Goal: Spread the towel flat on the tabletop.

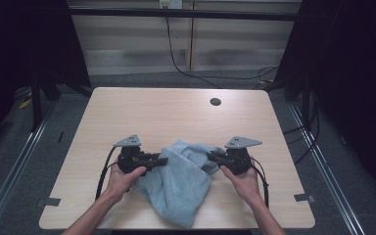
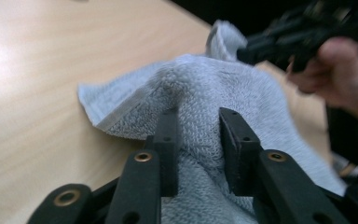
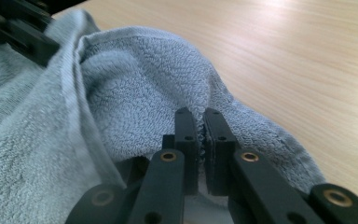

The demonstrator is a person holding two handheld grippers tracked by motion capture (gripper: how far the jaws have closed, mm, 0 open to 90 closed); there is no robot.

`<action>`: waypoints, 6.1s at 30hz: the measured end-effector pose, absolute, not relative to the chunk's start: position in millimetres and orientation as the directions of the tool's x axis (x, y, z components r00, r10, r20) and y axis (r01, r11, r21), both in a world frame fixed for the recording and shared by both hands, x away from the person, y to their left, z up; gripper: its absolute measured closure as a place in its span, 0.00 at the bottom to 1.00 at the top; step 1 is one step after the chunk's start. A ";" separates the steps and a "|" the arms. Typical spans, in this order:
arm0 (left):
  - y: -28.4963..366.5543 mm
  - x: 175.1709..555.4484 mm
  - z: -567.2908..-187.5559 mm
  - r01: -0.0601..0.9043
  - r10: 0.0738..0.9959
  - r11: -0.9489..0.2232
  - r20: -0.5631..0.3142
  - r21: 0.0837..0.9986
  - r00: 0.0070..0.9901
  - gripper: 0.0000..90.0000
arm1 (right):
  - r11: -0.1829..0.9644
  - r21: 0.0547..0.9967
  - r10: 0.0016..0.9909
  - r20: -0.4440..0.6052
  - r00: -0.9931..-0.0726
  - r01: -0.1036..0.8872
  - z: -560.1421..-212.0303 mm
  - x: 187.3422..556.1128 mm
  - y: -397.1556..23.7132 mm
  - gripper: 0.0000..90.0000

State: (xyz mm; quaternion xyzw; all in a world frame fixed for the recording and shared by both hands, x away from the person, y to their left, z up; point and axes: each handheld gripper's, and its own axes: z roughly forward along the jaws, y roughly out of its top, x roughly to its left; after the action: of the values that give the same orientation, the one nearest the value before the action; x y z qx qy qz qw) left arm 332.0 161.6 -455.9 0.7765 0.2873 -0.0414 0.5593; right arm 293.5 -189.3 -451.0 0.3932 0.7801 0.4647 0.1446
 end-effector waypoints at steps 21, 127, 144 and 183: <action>236.7 357.9 -376.5 0.386 0.592 0.003 -0.313 0.922 0.743 0.88 | 0.114 0.917 0.896 0.071 -0.439 0.382 -357.0 327.1 -267.1 0.96; 208.0 332.0 -500.0 0.571 0.599 -0.432 -0.251 0.699 0.760 0.81 | 0.195 0.788 0.926 0.048 -0.375 0.584 -467.8 292.5 -288.3 0.88; 214.8 305.6 -496.7 0.580 0.580 -0.426 -0.282 0.694 0.764 0.77 | 0.020 0.762 0.994 0.052 -0.092 0.647 -476.9 230.0 -354.8 0.78; 182.8 318.0 -493.0 0.546 0.491 -0.480 -0.305 0.686 0.816 0.86 | 0.344 0.708 0.834 0.072 -0.547 0.617 -503.5 334.1 -202.6 0.93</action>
State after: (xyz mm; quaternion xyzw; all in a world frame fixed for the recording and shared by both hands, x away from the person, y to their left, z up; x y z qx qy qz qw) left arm 318.0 182.8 -493.0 0.8596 0.3017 -0.0334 0.4110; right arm 334.1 -202.6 -503.5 0.4503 0.8052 0.3540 0.1532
